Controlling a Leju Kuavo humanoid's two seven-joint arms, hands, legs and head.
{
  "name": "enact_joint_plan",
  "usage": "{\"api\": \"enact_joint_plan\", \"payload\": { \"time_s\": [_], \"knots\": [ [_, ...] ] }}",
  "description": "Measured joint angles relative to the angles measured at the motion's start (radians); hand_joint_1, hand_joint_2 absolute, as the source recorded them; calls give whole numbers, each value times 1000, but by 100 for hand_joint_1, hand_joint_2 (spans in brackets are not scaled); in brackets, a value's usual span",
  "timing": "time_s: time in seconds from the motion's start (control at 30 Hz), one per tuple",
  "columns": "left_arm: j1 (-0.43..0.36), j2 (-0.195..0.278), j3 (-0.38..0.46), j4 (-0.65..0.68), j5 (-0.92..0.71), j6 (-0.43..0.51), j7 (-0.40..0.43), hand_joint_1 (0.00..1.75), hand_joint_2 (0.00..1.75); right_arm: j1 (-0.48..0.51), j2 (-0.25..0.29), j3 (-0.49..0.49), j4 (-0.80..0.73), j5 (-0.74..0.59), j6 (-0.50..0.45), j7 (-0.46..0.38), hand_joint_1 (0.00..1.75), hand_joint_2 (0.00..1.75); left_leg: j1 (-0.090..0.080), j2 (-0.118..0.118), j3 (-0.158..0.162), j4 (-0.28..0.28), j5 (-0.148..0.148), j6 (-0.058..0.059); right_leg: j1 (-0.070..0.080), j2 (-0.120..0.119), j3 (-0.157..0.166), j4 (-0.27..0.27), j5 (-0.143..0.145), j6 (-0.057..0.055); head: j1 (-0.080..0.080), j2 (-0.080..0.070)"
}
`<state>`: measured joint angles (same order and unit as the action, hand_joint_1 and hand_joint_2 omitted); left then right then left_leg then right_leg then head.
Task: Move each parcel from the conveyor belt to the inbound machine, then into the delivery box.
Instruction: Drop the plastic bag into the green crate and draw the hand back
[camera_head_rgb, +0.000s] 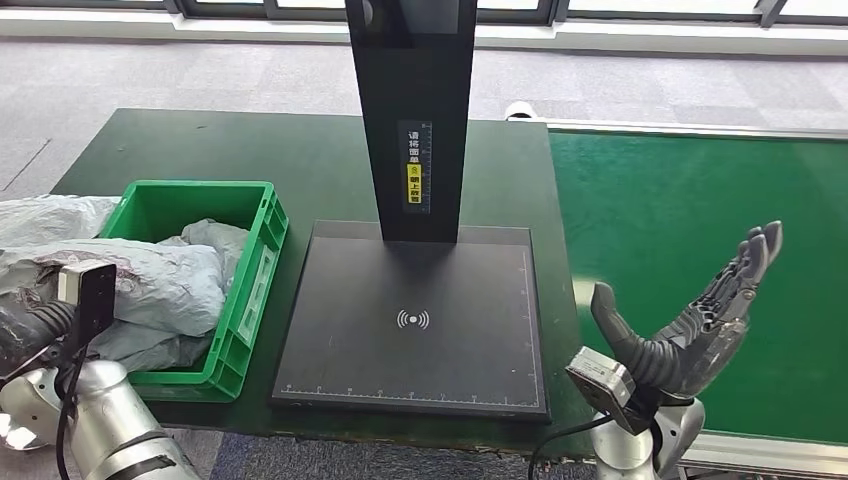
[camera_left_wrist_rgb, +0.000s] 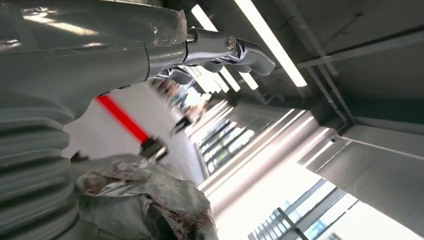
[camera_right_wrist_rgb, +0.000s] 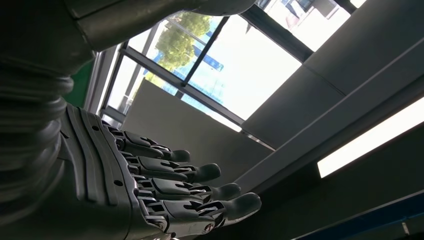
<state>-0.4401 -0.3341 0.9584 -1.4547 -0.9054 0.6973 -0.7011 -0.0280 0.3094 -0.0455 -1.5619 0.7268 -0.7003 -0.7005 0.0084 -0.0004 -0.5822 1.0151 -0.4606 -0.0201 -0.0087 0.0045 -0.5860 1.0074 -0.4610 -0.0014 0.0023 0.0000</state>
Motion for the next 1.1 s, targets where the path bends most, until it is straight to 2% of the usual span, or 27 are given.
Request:
{"api": "enact_joint_plan", "payload": {
  "time_s": [0.07, 0.13, 0.33, 0.63, 0.77, 0.97, 1.1],
  "knots": [
    [31, 4, -78, 17, 228, 0, 0, 0, 0, 1, 0, -7, 0, 1, 0, 0, 0, 175, 0, -1, 0, 0, 0, 0, 0, -1, 0, 0, 0, 0, 0, 0],
    [48, 3, -141, 30, 366, 0, 0, 0, 0, 2, 0, -12, 0, 2, 0, 0, 0, 175, 0, -2, -1, 0, 0, 0, 0, -1, 1, 0, 0, 0, 0, 0],
    [67, 11, -222, 53, 386, 0, 0, 0, 0, 2, 0, -14, 4, 0, 0, 0, 0, 175, 0, -2, -1, 0, 0, 0, 0, -1, 1, 0, 0, 0, 0, 0],
    [94, 20, -255, 77, 401, 0, 0, 0, 0, 1, 0, -14, 13, -7, 0, 0, 0, 175, 0, -2, -1, 0, 0, 0, 0, -1, 1, 0, 0, 0, 0, 0],
    [95, 21, -257, 84, 394, 0, 0, 0, 175, 0, 0, -14, 21, -8, 0, 0, 0, 175, 0, -2, -1, 0, 0, 0, 0, -1, 1, 0, 0, 0, 0, 0],
    [114, 21, -275, 63, 423, 0, 0, 0, 175, -1, 0, -14, 29, -10, 0, 0, 0, 175, 0, -2, -1, 0, 0, 0, 0, -1, 1, 0, 0, 0, 0, 0],
    [167, 23, -372, -26, 486, 0, -1, 0, 175, -1, 0, -14, 29, -52, 0, 0, 0, 175, 0, -2, -1, 0, 0, 0, 0, -1, 1, 0, 0, 0, 0, 0]
  ]
}}
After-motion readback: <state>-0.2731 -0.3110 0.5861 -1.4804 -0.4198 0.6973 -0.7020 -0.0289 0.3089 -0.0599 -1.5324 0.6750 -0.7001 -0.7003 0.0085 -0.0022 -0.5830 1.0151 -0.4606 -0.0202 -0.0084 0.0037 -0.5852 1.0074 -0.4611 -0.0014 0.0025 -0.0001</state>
